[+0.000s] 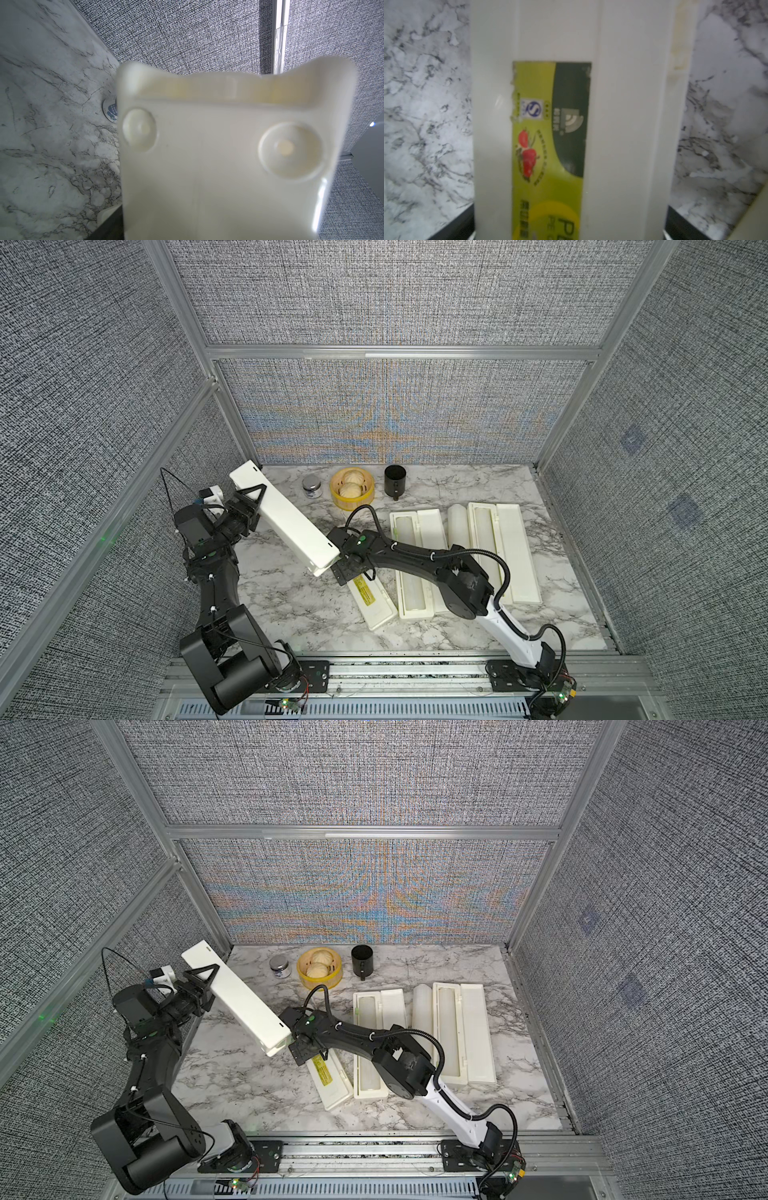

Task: Put plastic wrap rolls into dispensers
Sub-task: Place the lid at the center of the board.

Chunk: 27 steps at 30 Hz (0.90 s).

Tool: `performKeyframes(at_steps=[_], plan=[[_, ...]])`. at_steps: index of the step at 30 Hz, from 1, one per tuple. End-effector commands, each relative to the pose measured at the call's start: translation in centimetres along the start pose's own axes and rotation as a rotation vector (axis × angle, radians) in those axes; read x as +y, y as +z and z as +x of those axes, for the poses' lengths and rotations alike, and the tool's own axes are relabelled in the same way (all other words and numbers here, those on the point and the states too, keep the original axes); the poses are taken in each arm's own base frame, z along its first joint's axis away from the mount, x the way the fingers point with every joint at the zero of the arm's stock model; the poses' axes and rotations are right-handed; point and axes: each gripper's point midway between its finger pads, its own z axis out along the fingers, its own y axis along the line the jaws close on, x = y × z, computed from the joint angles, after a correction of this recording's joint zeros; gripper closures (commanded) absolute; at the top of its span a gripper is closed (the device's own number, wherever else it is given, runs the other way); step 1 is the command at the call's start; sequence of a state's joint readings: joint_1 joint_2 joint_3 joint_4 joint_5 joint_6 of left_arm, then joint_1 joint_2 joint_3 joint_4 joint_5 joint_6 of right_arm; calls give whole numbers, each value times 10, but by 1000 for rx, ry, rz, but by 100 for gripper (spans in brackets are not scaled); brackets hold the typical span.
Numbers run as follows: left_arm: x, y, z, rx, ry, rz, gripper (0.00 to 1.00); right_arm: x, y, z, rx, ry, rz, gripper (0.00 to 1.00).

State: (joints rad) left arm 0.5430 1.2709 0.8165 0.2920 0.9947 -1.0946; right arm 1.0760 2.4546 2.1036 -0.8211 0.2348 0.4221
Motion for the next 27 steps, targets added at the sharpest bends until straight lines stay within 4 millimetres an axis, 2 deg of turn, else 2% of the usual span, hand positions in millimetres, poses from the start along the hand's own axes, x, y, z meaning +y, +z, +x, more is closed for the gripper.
performKeyframes(at_steps=[1, 7, 10, 16, 21, 27], plan=[[-2, 0, 2, 11, -101, 5, 25, -27, 10, 28, 88, -126, 202, 1], [0, 0, 2, 12, -103, 2, 25, -40, 9, 33, 113, -183, 329, 1], [-1, 0, 2, 10, -106, 5, 25, -40, 12, 35, 127, -176, 310, 1], [-10, 3, -2, 24, -110, 79, 26, -27, 18, 42, 163, -70, 66, 1], [-8, 10, 4, 104, -107, 112, 25, -23, 2, 31, 117, 25, -103, 1], [-14, 20, 8, 174, -69, 145, 25, -24, -16, 18, 59, 84, -196, 1]])
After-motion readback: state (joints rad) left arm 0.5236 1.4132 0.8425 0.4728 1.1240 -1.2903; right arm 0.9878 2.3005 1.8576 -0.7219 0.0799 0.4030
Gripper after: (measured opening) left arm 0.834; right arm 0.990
